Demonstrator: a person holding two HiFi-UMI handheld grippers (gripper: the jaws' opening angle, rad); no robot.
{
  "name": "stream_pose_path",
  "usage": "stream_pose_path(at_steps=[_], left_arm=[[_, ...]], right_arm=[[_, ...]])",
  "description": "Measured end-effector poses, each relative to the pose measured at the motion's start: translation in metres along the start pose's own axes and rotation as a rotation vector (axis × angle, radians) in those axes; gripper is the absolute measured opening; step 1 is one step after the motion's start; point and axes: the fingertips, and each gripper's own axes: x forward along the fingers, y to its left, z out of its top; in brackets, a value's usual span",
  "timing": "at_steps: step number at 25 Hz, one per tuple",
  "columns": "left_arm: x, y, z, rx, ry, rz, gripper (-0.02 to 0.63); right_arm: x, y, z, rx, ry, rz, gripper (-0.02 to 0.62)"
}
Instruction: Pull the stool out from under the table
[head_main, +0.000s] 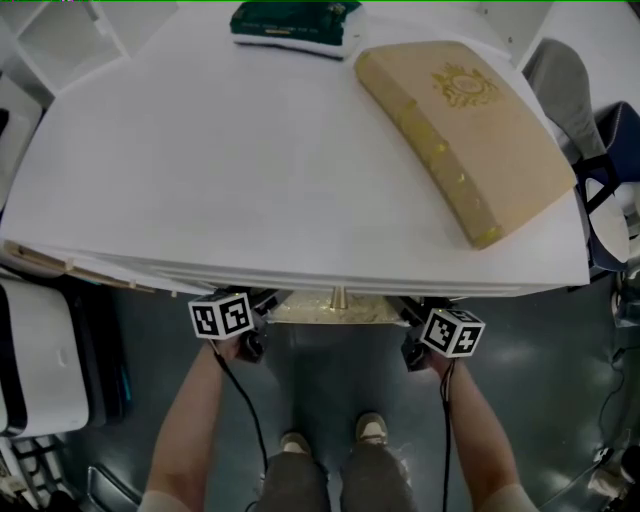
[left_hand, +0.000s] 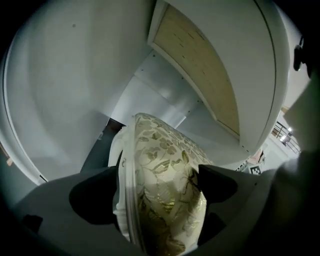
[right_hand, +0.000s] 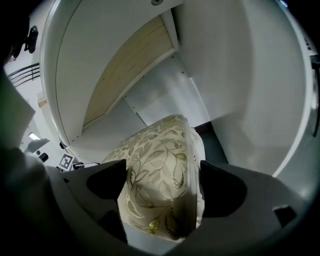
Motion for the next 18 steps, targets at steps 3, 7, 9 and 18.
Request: stream_pose_path(at_steps=[3,7,9,18], left_arm=[[0.006,-0.002,0.002,0.011,0.007,-0.051,0.492],[0.012,-0.005,0.001,0.012,0.017,-0.075,0.491],[0.011,-0.004,0.003,0.021,0.011,-0.062,0.491],[-0.013,-0.016,-0.023,-0.001,0.009,-0.029,0.489]], right_arm=[[0.010,0.001,0.001,0.011,0.014,0.054,0.459],[0.016,0.003,0.001,0.017,0.009,0.095,0.459],[0.016,0.003,0.002,0.017,0.000,0.095,0.459],[-0.013,0.011,-0.015,0.002,0.018,0.080,0.457]])
